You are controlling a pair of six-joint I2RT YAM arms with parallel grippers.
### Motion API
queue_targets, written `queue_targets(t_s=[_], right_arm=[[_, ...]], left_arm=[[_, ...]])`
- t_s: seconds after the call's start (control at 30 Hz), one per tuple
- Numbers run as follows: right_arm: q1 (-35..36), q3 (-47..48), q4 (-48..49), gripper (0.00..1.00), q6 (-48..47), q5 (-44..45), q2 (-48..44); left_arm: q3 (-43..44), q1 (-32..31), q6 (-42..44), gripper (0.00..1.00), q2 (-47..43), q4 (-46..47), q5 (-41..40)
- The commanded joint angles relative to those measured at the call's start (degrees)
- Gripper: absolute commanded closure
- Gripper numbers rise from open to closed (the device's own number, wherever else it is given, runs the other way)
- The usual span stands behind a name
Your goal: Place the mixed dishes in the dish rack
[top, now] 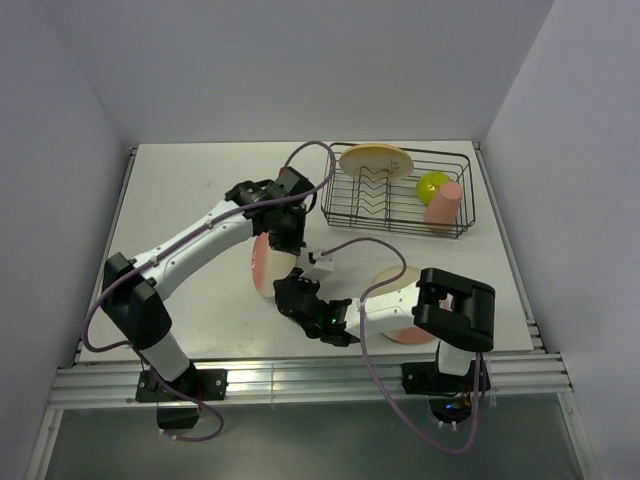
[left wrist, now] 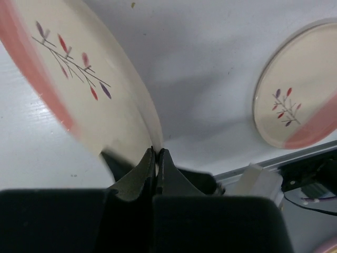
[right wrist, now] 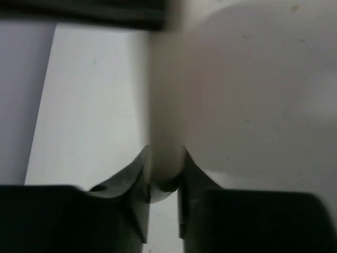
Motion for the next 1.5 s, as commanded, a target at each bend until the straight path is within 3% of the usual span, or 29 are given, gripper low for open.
queue_targets(t_s=[0.0,0.03,0.23,0.3,0.33,0.37,0.4,0.47,0.57,0.77,0.97,1.1,1.33,1.47], right_arm=[[-0.6,1.9,5.4,0.88,-2.6,4.2,-0.5],[-0.6,0.9,5.4,1.0,-2.6,4.5,-1.0],[-0.5,-2.6,-1.8,1.0,-1.6,3.7,-9.3],[-0.4,-2.7,-8.3,1.0,-1.1,3.5,-13.2],[-0.4,-2.3,-10.4,1.0,-0.7,3.7,-14.3],[-0.4,-2.3,-12.2,1.0,-1.0,3.6,-16.8],[-0.4,-2.5,-15.0,1.0,-1.2,3.5,-18.1],[-0.5,-2.6,-17.6,1.0,-2.8,3.3,-21.8],[-0.6,-3.0,-20.5,1.0,-5.4,1.9,-26.8],[-0.7,-2.6,-29.0,1.0,-7.5,0.4,-34.7],[-0.9,-0.5,-39.5,1.0,-9.2,-1.3,-37.7],[-1.0,1.7,-44.3,1.0,-11.3,-2.3,-38.0],[-1.1,10.5,-48.3,1.0,-27.7,-2.4,-36.2],[-1.4,15.7,-44.7,1.0,-41.8,-2.7,-36.7]], left_arm=[[-0.3,-0.3,-2.6,1.0,-4.5,2.1,3.4],[-0.4,-0.2,-2.6,1.0,-4.5,2.1,3.5],[0.6,0.5,-2.3,1.0,-3.5,2.1,3.3],[1.0,1.0,-1.8,0.93,-3.5,2.2,3.5],[0.9,1.5,-1.6,0.84,-3.6,2.3,3.8],[0.8,1.6,-1.9,0.61,-3.7,2.4,3.9],[0.5,2.0,-2.0,0.52,-4.2,2.4,4.1],[0.3,2.1,-2.6,0.34,-4.7,2.7,4.3],[0.0,2.2,-2.8,0.22,-6.1,2.4,3.4],[-2.3,2.2,-3.4,0.2,-16.4,2.0,-5.0],[-4.3,2.2,-2.7,0.16,-29.9,1.7,-17.1],[-4.6,2.2,-3.4,0.16,-35.9,0.0,-20.6],[-7.4,2.2,-3.4,0.17,-39.7,-3.3,-19.8],[-9.4,2.2,-3.4,0.18,-41.2,-3.2,-17.7]])
